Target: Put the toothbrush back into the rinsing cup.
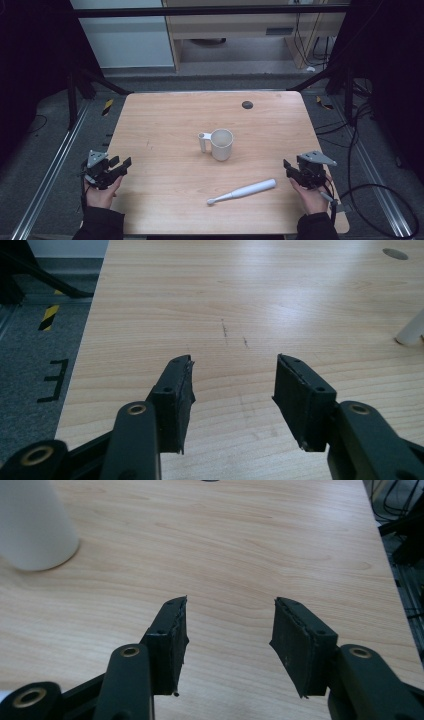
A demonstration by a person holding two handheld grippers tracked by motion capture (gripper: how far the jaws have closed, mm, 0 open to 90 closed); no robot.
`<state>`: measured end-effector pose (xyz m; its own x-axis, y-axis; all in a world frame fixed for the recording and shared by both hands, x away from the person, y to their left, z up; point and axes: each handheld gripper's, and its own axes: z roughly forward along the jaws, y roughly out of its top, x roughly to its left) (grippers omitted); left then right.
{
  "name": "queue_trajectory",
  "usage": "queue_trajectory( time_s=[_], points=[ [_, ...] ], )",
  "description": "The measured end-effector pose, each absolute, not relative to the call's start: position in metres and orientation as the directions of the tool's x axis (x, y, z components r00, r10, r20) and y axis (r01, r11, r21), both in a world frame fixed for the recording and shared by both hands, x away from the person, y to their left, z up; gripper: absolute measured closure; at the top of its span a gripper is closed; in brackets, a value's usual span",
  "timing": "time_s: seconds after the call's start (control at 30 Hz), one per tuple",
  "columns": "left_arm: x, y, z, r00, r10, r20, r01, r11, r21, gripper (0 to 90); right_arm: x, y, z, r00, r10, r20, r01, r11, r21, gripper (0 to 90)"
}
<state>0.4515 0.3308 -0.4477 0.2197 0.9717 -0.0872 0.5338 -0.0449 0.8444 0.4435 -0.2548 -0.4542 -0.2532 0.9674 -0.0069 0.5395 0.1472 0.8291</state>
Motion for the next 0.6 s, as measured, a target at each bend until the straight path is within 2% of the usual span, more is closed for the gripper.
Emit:
queue_trajectory(
  time_s=[0.3,0.6],
  points=[
    [0.452,0.327,-0.452,0.249,0.965,-0.085,0.552,-0.069,0.831,50.4,0.436,-0.246,-0.452,-0.319,0.948,0.005,0.542,0.178,0.821,52.5],
    [0.452,0.323,-0.453,0.253,0.966,-0.059,0.566,-0.098,0.819,48.5,0.435,-0.238,-0.452,-0.366,0.930,0.023,0.559,0.200,0.804,63.4]
  ],
)
